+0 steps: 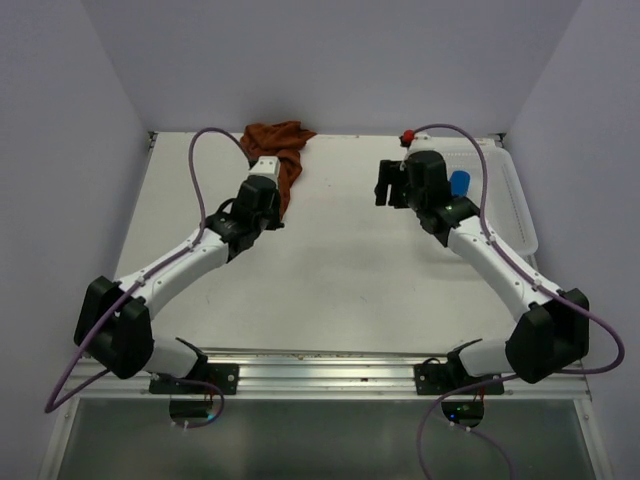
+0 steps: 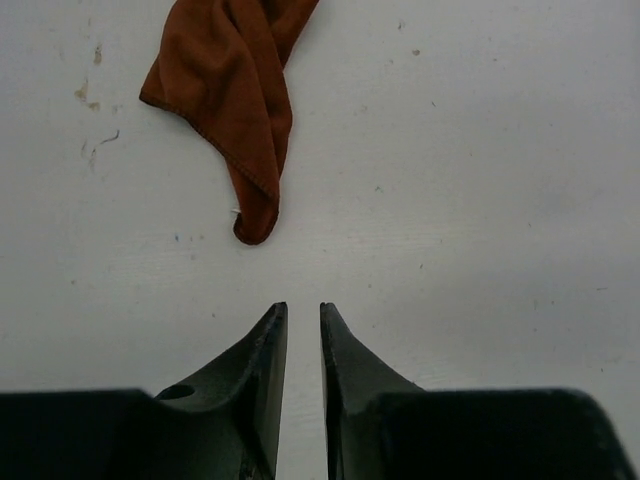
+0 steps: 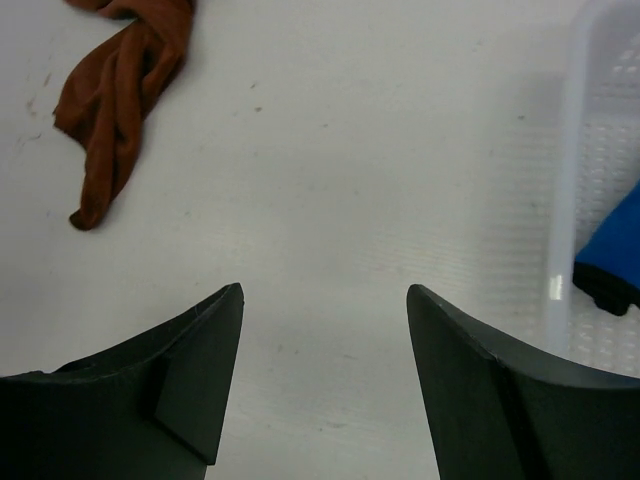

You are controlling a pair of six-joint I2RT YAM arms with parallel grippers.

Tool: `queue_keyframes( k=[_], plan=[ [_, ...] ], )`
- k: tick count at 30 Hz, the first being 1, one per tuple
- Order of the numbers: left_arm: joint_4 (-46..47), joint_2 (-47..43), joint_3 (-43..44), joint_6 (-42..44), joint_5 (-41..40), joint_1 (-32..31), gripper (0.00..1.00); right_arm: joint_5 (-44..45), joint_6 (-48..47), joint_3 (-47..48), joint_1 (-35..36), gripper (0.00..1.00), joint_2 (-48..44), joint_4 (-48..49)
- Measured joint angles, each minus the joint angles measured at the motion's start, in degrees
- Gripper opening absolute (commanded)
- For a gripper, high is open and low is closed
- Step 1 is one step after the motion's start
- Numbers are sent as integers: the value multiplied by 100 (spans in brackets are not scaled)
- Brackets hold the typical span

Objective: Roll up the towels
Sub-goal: Move the towel to the center of the board

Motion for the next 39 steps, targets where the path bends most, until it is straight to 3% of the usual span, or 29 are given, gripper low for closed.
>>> queue_keyframes(
  k=[3,4,5,9,10,11,15,20,25,31,33,35,39],
  plan=[
    [66,619,315,-28,7,22,19,-186,-22,15,492,70,-31,-155],
    [98,846,417,-39,13,37,5,-297,-15,2,586,70,-42,-188],
    [125,1067,518,-55,22,63,0,-391,0,-48,627,70,-68,-173],
    [168,1851,863,-35,79,186,0,-673,103,-483,595,70,-275,-118],
    [175,2024,927,-35,76,219,2,-758,127,-619,579,70,-315,-109],
    [175,2179,999,-33,74,254,15,-839,157,-748,575,70,-337,-96],
    [173,2774,1370,-4,76,361,41,-1088,262,-960,577,70,-238,-83],
    [271,3115,1486,9,31,433,48,-1215,350,-1064,577,70,-90,50],
    [299,3362,1646,17,-76,439,47,-1370,450,-1099,577,70,42,151],
    [319,3611,1672,13,-164,470,37,-1499,516,-1126,577,70,81,256],
    [323,3652,1672,17,-181,505,28,-1504,520,-1137,577,70,81,278],
    [328,3659,1672,-2,-201,535,10,-1504,522,-1145,577,70,81,282],
    [345,3657,1670,-11,-205,588,0,-1504,522,-1147,577,70,81,280]
  ],
)
